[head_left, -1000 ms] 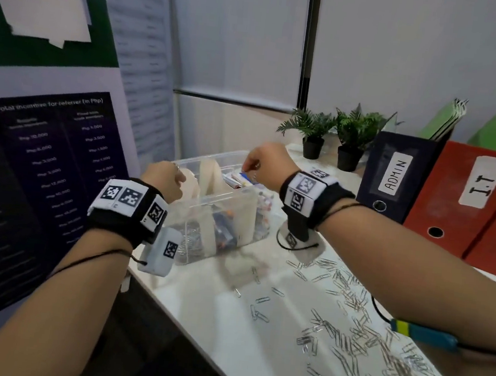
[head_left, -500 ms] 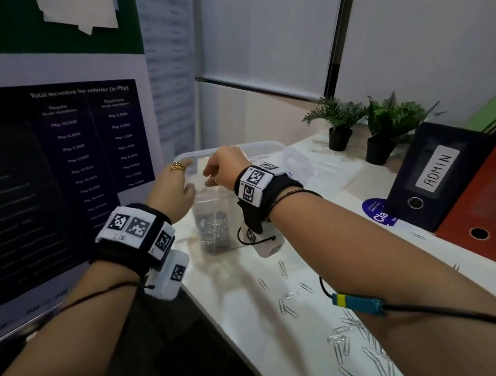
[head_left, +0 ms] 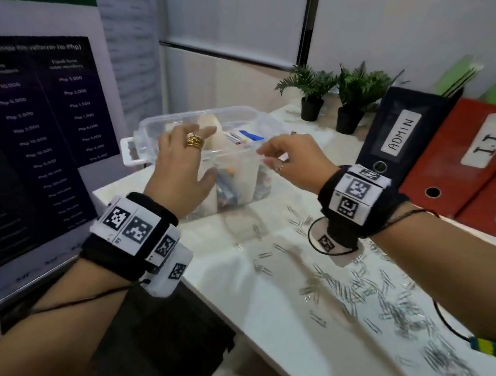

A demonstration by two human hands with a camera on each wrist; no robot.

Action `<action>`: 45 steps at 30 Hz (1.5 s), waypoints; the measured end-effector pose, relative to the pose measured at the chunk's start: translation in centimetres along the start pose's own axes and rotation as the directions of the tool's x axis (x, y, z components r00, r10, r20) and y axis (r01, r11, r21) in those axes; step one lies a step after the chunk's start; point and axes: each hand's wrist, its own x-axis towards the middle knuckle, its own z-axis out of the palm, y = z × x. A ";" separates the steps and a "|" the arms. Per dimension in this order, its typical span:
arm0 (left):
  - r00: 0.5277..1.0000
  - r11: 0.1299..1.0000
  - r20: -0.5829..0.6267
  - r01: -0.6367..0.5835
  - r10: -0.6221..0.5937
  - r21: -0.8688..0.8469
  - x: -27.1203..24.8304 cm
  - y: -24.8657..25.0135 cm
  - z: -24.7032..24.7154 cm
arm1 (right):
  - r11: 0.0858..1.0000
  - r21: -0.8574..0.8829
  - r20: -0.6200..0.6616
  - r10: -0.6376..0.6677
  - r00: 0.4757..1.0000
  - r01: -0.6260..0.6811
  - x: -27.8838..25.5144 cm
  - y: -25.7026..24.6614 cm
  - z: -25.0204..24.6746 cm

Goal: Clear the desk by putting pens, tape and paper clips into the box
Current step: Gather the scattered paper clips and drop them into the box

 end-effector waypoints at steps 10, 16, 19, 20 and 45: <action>0.591 0.984 0.804 -0.172 0.067 0.044 -3.9 4.7 8.8 | 0.835 -0.401 0.374 0.524 0.765 -0.375 -13.1 9.6 -0.2; 0.426 0.943 0.905 -0.291 -0.023 0.161 -6.0 6.4 11.6 | 0.748 -0.535 0.393 0.632 0.668 -0.393 -17.2 10.8 -0.9; 0.388 0.940 0.921 -0.324 0.032 0.103 -6.4 7.9 12.2 | 0.773 -0.500 0.388 0.603 0.698 -0.390 -17.4 10.6 0.1; 0.393 0.944 0.919 -0.315 0.035 0.099 -6.8 8.5 12.3 | 0.799 -0.471 0.396 0.570 0.720 -0.373 -17.3 10.5 0.5; 0.398 0.847 0.895 -0.529 0.200 0.046 -4.2 19.4 15.9 | 0.572 -0.476 0.186 0.808 0.559 -0.669 -23.3 12.1 -2.9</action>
